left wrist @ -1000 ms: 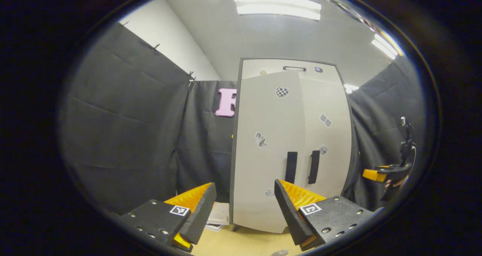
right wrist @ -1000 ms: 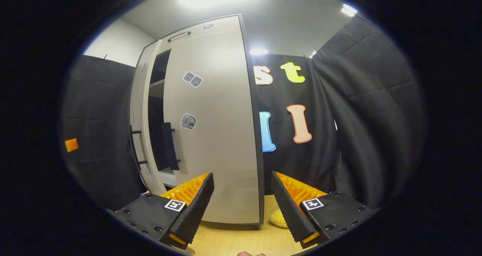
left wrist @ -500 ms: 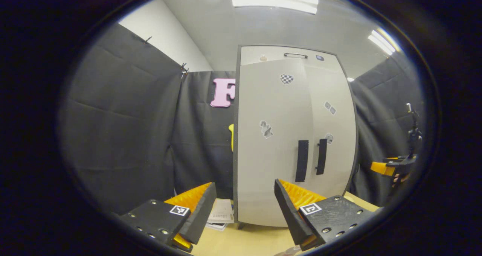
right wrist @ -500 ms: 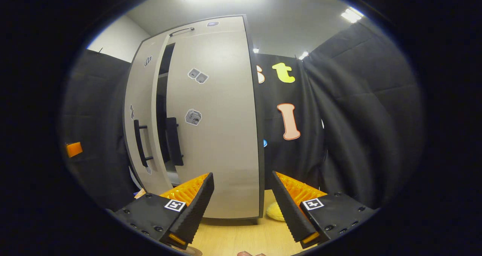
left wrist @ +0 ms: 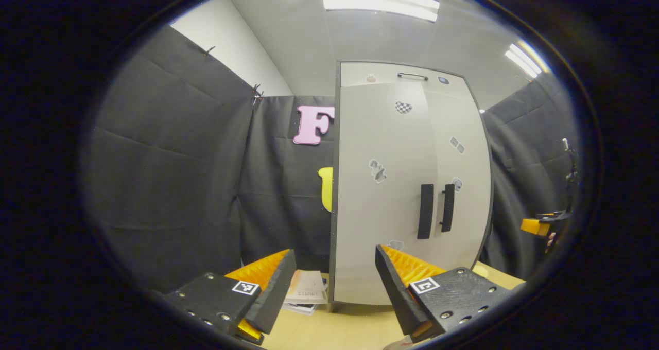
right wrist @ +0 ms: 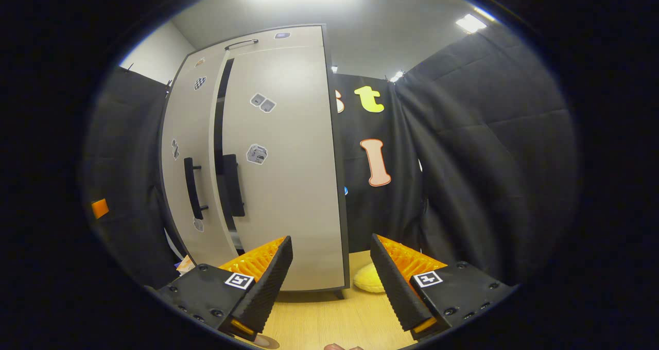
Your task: Grasp the bottle in the cabinet with the left hand and place it on the coaster, then close the right door with the right hand and the left door with the left hand.
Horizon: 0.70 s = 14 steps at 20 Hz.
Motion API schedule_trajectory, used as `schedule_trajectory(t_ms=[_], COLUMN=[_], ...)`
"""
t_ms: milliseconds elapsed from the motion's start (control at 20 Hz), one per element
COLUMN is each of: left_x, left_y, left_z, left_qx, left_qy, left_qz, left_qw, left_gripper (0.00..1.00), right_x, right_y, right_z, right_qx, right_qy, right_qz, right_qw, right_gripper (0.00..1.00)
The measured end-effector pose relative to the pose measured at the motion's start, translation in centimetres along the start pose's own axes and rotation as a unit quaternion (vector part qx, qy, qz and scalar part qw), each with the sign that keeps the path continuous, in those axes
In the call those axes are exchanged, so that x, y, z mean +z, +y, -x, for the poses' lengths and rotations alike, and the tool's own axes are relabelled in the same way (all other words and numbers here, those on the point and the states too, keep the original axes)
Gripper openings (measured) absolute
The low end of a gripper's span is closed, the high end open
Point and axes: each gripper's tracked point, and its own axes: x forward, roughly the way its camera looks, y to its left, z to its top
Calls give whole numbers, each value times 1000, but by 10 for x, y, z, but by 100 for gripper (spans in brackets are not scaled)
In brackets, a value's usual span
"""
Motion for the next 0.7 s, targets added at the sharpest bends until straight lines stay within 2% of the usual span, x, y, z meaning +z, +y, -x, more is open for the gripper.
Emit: schedule_trajectory(t_ms=[450,600,650,700], left_x=[-6,-7,-8,-12], left_y=[-3,-8,-9,-9], left_z=[-8,-7,-8,-9], left_qx=[-24,-26,-27,-29], left_qy=[-9,-11,-11,-9], left_qz=[3,-8,-3,5], left_qw=[1000,1000,1000,1000], left_gripper=[97,97,90,97], right_x=[-2,-7,-10,-13], right_y=[-16,-20,-22,-24], right_z=[31,37,39,41], right_qx=[-37,-47,-48,-51], right_qy=[-11,-5,-2,1], right_qz=[11,-4,-6,-5], right_qw=[999,999,999,999], right_gripper=[96,96,96,96])
